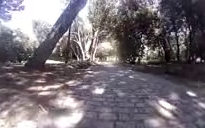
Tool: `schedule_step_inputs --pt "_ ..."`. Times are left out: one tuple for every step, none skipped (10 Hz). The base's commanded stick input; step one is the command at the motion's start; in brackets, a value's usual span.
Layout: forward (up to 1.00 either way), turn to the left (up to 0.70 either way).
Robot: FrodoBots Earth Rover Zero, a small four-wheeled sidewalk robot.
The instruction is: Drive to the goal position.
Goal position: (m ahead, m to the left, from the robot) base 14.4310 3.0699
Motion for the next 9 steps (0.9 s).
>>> schedule_step_inputs --pt "0.70 0.00" --pt "0.70 0.00" --pt "0.70 0.00" --pt "0.70 0.00" --pt "0.70 0.00" --pt "0.70 -0.04" --pt "0.70 -0.22" --pt "0.70 -0.35" --pt "0.70 -0.35"
